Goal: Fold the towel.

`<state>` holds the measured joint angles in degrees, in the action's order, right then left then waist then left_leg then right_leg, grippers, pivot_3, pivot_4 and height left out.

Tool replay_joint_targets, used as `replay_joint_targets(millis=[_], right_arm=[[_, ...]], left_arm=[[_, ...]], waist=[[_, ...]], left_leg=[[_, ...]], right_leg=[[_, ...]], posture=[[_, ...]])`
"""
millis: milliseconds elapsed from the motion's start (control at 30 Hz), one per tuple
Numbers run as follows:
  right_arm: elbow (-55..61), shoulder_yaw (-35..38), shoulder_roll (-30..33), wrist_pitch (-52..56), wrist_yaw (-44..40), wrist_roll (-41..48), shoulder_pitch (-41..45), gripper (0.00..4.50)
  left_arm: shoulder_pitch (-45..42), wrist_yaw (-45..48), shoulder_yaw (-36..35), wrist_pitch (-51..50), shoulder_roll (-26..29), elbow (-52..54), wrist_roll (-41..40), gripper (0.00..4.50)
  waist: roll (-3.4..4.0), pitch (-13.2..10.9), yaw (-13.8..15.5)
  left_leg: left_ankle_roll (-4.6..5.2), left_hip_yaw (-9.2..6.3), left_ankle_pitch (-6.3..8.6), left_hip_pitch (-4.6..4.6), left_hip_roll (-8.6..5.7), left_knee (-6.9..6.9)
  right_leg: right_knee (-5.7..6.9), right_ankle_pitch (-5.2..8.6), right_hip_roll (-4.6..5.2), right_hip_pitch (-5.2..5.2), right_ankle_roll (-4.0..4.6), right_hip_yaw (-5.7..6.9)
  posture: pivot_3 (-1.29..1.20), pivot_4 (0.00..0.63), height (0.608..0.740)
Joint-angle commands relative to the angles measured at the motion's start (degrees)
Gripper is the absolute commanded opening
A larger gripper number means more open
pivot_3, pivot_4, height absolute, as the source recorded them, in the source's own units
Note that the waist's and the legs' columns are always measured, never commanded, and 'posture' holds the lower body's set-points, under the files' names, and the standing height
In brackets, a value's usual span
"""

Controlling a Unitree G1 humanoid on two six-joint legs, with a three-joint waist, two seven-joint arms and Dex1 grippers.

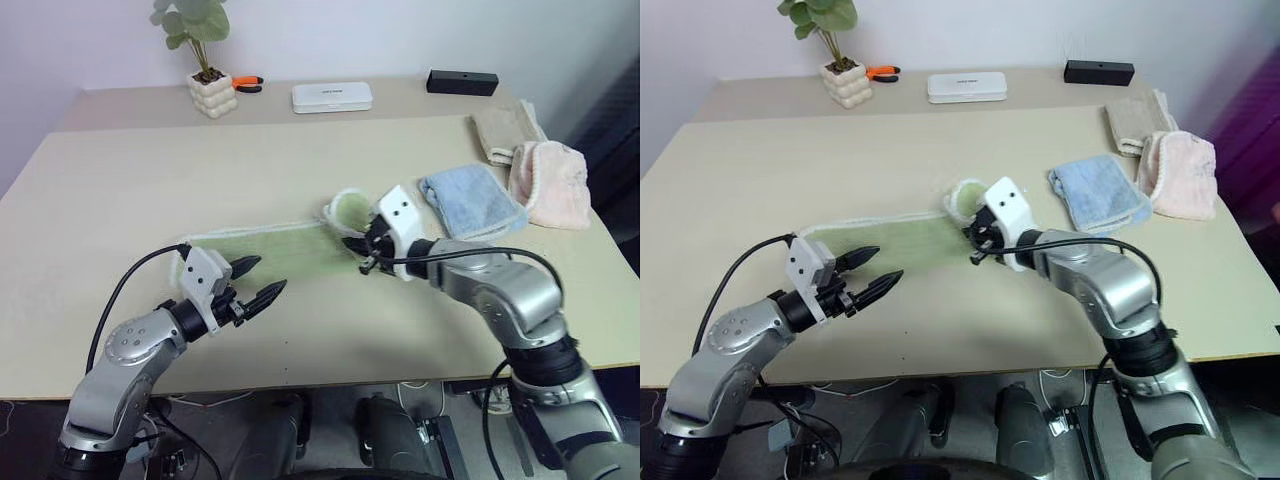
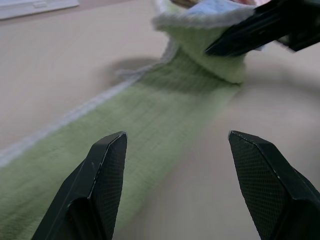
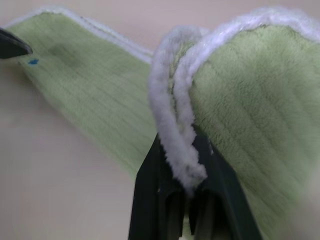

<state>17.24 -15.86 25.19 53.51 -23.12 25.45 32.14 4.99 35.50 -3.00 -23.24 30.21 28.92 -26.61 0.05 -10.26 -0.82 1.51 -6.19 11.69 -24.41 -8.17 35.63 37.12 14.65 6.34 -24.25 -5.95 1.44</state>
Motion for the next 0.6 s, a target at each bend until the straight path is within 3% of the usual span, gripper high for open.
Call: replay_joint_targets(millis=[33, 133, 167, 233, 367, 500, 600], right_arm=[[-2.17, -2.26, -1.76, -3.37, -0.27, -3.74, 1.33, 0.04], [-3.07, -2.56, -2.44, -3.93, -1.7, -4.81, 1.3, 0.04], [-3.02, -2.66, -2.36, -3.91, -2.54, -4.85, 1.22, 0.3], [-1.99, -2.59, -1.75, -4.54, -4.57, -4.73, 0.85, 0.95], [0.73, 0.3, -0.1, -6.93, -8.14, -3.83, 0.41, 2.9], [2.25, 4.73, 1.38, -7.64, -11.88, -0.96, 0.06, 2.9], [0.25, 10.86, 0.22, -6.5, -12.74, 3.35, 0.48, 1.94]], left_arm=[[1.16, -1.04, -0.98, 0.5, -0.14, 3.47, 0.12, 3.27], [2.0, -1.52, -0.99, 0.42, -0.1, 4.23, 0.13, 3.27], [2.14, -1.71, -1.06, 0.35, -0.11, 4.36, 0.09, 3.27], [2.36, -1.97, -1.35, 0.28, -0.07, 4.36, 0.02, 3.27], [2.22, -2.28, -2.79, 0.26, 0.23, 3.49, -0.45, 3.27], [1.94, -2.0, -4.4, 0.35, 0.6, 2.4, -0.77, 3.27], [2.05, -1.68, -5.69, 0.49, 0.78, 1.61, -0.92, 3.27]], waist=[[0.0, 0.0, 0.2], [0.0, 0.0, 0.62], [0.0, 0.0, 0.64], [-0.01, 0.0, 0.58], [-0.01, 0.0, 0.39], [-0.01, 0.0, 0.4], [-0.01, 0.0, 0.39]], left_leg=[[0.0, -0.02, 0.0, 0.0, 0.0, 0.0], [-0.01, -0.03, 0.0, 0.0, -0.02, 0.02], [0.0, -0.02, 0.0, 0.0, -0.04, 0.04], [0.0, -0.03, 0.01, 0.0, -0.04, 0.04], [0.0, -0.03, 0.01, 0.0, -0.04, 0.02], [0.0, -0.03, 0.01, 0.0, -0.04, 0.02], [0.0, -0.03, 0.01, 0.0, -0.04, 0.01]], right_leg=[[0.02, 0.0, -0.01, -0.03, 0.0, 0.0], [-0.02, 0.0, -0.01, -0.13, 0.0, 0.01], [-0.03, 0.0, -0.01, -0.13, 0.0, 0.01], [-0.03, 0.0, -0.01, -0.12, -0.01, 0.01], [-0.02, 0.0, -0.01, -0.09, -0.01, 0.01], [-0.02, 0.0, -0.01, -0.09, -0.01, 0.01], [-0.02, 0.0, -0.01, -0.06, -0.01, 0.02]], posture=[[0.0, 0.15, 0.736], [0.0, 0.15, 0.736], [0.0, 0.15, 0.736], [0.0, 0.15, 0.736], [0.0, 0.15, 0.736], [0.0, 0.15, 0.736], [0.0, 0.15, 0.736]])
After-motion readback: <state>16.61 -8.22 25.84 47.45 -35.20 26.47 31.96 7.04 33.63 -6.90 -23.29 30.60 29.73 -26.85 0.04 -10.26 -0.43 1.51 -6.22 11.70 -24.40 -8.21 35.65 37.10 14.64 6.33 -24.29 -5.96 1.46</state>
